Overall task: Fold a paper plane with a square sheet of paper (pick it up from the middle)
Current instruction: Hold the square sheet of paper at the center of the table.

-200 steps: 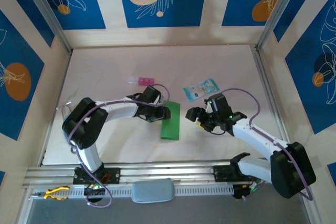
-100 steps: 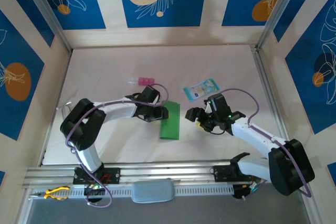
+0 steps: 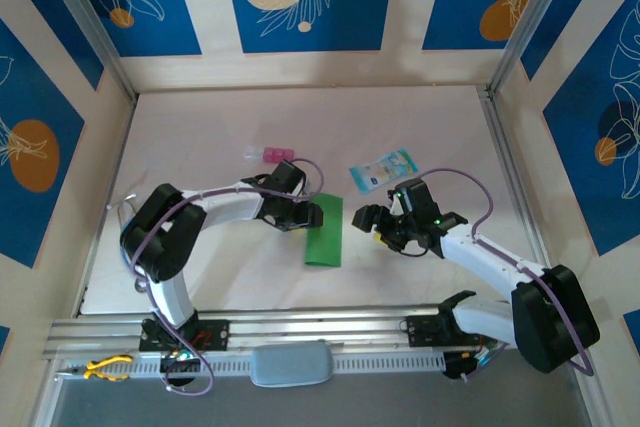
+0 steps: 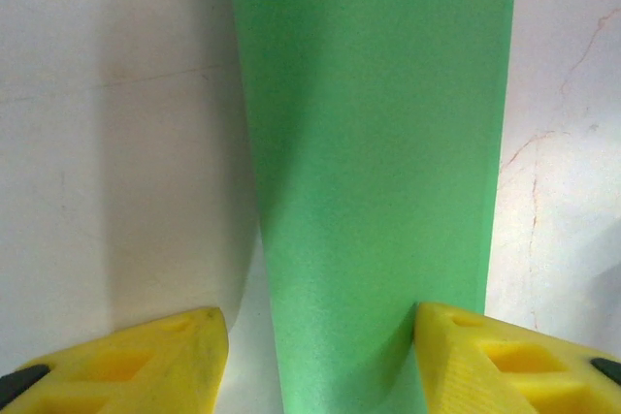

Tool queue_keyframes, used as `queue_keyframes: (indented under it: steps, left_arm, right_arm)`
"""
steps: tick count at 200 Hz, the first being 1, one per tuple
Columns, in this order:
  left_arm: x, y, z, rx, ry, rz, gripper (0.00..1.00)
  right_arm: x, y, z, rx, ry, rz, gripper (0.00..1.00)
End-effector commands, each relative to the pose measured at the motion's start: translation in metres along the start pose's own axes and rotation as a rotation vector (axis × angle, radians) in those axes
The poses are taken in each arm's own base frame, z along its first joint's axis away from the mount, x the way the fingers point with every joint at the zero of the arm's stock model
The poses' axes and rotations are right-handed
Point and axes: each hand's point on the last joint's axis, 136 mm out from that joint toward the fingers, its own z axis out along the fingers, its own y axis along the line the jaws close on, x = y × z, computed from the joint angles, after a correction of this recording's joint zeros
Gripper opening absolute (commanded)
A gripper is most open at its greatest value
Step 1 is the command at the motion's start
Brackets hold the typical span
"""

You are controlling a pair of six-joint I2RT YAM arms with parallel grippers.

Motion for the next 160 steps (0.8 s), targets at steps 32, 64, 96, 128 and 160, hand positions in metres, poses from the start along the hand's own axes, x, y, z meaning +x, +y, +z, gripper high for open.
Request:
queue_keyframes:
  steps: [32,64,96,128,160]
  left_arm:
    - [0.008,0.009,0.012,-0.102,0.067,0.061,0.58]
    - [0.010,0.017,0.014,-0.146,0.079,0.055,0.58]
    - [0.010,0.016,0.018,-0.132,0.075,0.036,0.57]
    - [0.012,0.013,0.022,-0.112,0.090,0.024,0.57]
    - [0.013,0.017,0.022,-0.132,0.089,0.019,0.57]
  right_arm:
    - [0.003,0.000,0.001,-0.001,0.007,0.000,0.79]
    - [0.003,-0.001,0.000,0.040,-0.001,-0.025,0.79]
    - [0.007,0.002,0.004,0.049,0.019,-0.059,0.78]
    - [0.008,0.000,0.008,0.077,0.019,-0.054,0.78]
    - [0.008,0.000,0.008,0.086,0.022,-0.056,0.78]
